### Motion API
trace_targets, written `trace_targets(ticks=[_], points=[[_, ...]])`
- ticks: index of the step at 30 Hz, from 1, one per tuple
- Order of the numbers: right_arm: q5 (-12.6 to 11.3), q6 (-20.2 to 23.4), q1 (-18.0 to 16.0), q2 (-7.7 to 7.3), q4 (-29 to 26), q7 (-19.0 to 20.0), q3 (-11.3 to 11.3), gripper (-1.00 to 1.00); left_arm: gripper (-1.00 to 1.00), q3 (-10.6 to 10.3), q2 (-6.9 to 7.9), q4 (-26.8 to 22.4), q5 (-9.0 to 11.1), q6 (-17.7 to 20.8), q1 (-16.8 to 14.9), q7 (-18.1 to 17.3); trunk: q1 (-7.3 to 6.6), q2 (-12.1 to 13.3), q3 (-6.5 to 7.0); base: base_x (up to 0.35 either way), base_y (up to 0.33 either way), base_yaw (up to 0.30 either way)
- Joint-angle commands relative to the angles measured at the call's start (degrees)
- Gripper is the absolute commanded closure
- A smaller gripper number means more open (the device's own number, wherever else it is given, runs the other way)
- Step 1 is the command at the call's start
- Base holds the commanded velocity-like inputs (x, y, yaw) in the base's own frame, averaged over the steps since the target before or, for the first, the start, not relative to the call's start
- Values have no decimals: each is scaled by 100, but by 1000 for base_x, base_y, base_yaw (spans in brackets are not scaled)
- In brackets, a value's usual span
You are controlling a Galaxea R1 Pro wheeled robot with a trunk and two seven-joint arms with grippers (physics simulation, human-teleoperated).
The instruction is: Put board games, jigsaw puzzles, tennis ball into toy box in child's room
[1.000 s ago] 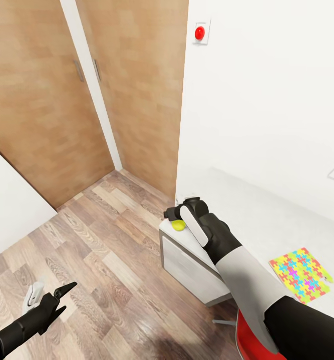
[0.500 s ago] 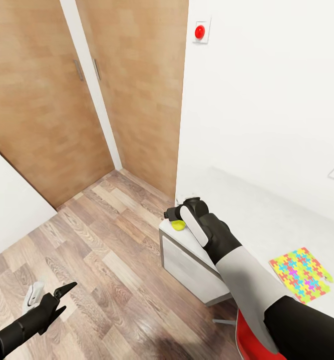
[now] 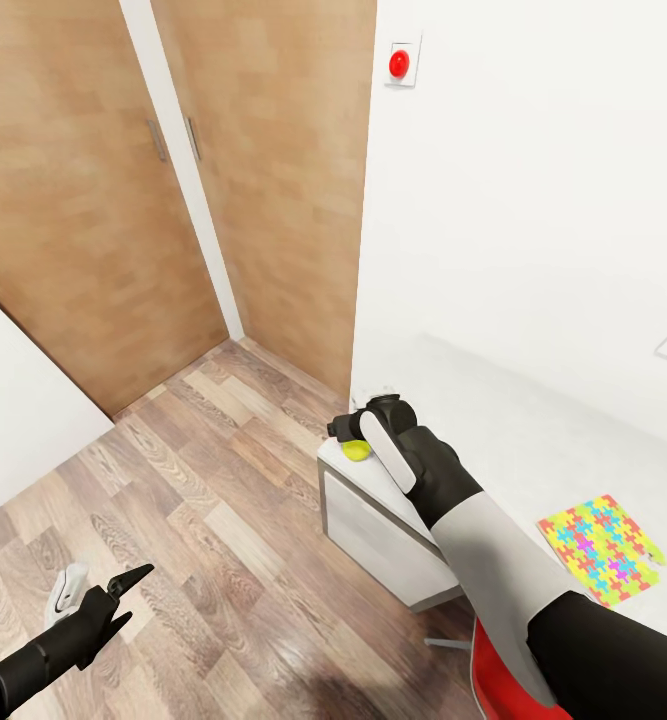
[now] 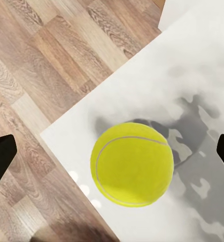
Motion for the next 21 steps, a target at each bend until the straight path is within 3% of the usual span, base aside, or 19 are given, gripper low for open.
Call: trace_targets(ticks=[1, 21], points=[[-56, 12, -6, 0, -3, -56, 8, -100, -100, 11, -1, -1, -56, 29, -5, -59, 3, -10, -9, 0, 0, 0], [-58, 12, -45, 0, 11, -53, 5, -100, -100, 4, -1, -1, -64, 29, -5, -59, 3, -10, -44, 0, 0, 0]])
